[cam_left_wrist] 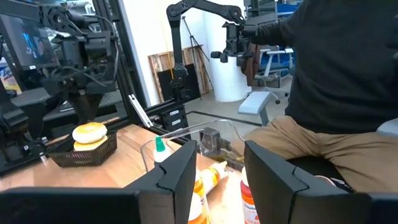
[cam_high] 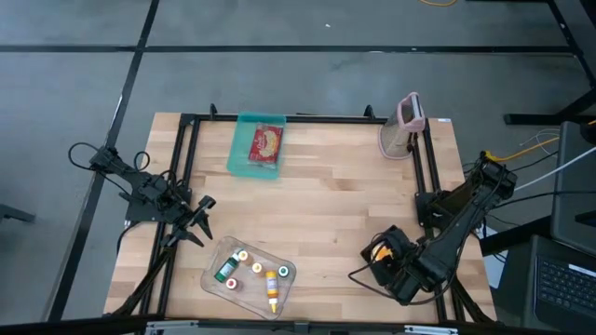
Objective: Pick & Place Food Item
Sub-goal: Put the orange donut into the black basket, then return to Home Position
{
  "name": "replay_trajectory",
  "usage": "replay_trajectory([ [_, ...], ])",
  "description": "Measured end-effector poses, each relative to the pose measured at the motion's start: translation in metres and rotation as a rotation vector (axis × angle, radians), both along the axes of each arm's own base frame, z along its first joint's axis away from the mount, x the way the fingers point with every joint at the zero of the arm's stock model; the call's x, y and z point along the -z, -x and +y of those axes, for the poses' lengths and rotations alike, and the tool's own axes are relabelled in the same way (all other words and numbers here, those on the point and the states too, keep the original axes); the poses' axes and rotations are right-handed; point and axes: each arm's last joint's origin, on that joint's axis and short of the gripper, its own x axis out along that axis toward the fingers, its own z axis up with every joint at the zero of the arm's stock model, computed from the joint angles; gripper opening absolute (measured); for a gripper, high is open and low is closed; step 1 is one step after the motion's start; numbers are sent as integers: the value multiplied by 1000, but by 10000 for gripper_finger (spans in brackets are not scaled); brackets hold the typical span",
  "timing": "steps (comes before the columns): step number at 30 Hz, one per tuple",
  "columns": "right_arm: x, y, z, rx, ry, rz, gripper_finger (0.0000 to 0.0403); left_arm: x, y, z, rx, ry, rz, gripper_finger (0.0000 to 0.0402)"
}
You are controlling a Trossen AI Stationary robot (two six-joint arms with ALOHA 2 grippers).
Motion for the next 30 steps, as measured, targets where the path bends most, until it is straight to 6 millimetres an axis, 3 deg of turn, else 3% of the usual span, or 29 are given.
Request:
replay_trajectory([
  [10, -33, 2, -4, -8, 75, 19, 249, 0, 0, 0, 9, 8, 8, 134],
  [16, -63, -6, -9, -79, 277, -252, 261, -2, 1, 0, 27, 37, 5, 131],
  [25, -114, -20, -10, -396, 778, -682, 250, -55, 20, 2, 324, 217, -11, 129],
  [30, -128, -20, -4, -468, 858, -737, 247, -78, 29, 7, 355, 306, -66, 132],
])
